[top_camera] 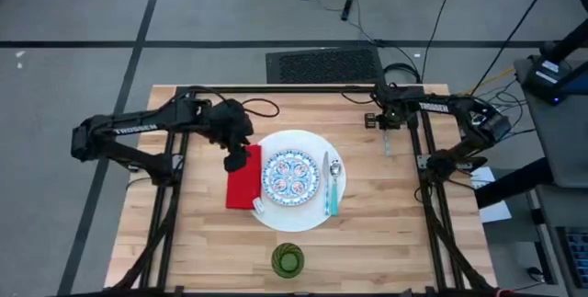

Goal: Set table place
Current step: Put the white fork on top of the red table napkin on the white tablemat

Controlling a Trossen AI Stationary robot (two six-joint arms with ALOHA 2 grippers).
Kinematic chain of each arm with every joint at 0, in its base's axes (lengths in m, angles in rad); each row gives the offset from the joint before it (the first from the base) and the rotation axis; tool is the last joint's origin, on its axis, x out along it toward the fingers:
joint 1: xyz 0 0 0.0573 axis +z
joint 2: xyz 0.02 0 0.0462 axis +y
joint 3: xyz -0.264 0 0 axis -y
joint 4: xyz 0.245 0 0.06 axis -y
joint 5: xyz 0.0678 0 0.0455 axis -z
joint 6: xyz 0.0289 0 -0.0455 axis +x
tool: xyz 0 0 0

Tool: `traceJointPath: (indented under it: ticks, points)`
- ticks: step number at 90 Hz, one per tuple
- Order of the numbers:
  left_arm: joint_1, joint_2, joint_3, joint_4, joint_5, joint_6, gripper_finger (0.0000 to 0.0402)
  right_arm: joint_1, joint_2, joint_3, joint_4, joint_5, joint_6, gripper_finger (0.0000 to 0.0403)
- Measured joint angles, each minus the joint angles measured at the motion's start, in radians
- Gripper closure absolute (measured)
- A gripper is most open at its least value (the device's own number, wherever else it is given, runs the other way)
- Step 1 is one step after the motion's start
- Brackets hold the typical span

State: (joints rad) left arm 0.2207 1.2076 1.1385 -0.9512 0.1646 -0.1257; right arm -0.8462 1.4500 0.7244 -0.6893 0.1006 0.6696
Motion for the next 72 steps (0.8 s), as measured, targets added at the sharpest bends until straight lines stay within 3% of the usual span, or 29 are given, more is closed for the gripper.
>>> traceJointPath:
  ticks: [21, 32, 54, 72]
  points:
    - [0.002, 0.0, 0.0, 0.014, -0.058, 0.001, 0.0212, 0.186, -0.215, 0.104, 0.046, 0.039, 0.077, 0.0402]
    - [0.002, 0.001, 0.0, 0.122, -0.104, 0.0, 0.0212, 0.337, -0.267, 0.182, 0.105, 0.113, 0.143, 0.0402]
    - [-0.01, 0.011, 0.001, 0.343, -0.215, -0.001, 0.0212, 0.634, -0.19, 0.318, 0.443, 0.284, 0.203, 0.0403]
    - [-0.025, 0.028, 0.002, 0.445, -0.305, -0.049, 0.0212, 0.748, -0.056, 0.453, 0.566, 0.511, 0.198, 0.0403]
